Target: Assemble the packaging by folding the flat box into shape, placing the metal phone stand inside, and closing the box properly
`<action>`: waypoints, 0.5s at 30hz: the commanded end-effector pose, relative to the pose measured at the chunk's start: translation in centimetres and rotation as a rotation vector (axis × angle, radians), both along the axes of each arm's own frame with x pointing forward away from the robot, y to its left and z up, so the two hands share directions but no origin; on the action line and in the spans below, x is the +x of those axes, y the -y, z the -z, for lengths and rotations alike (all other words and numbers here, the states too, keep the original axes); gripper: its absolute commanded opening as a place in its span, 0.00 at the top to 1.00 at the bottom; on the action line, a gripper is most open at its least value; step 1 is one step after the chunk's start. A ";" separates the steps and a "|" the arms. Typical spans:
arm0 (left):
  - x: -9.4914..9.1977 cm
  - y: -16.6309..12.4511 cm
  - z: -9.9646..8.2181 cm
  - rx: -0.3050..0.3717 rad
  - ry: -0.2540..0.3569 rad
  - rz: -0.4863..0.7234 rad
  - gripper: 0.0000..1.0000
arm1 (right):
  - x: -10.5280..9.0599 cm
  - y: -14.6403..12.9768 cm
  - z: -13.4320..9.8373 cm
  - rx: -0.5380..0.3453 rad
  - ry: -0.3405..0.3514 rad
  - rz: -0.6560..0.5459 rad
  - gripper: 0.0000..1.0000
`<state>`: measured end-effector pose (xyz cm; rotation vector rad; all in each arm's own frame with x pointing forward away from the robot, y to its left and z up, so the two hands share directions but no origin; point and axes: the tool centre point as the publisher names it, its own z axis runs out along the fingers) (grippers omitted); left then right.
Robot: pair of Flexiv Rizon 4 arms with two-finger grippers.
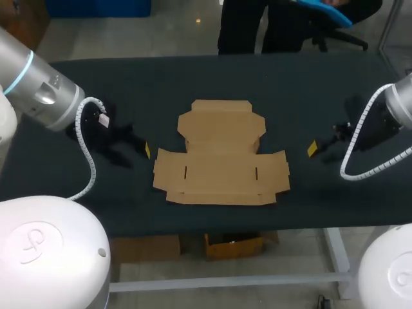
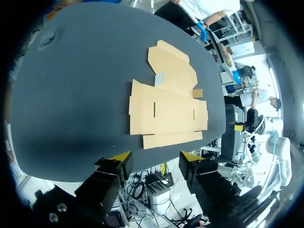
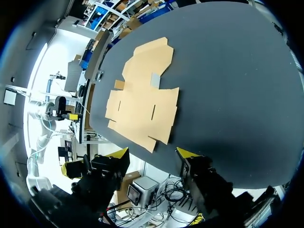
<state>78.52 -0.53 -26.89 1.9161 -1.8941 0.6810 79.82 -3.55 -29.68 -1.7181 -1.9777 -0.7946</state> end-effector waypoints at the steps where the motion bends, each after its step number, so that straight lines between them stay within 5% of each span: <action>1: -0.2 -0.1 0.5 -0.007 -0.002 0.001 1.00 | -0.5 -0.1 0.5 0.006 0.003 0.003 1.00; 15: -1.0 -0.5 2.2 -0.014 0.007 0.009 1.00 | -1.3 -1.0 2.1 0.012 0.034 0.005 1.00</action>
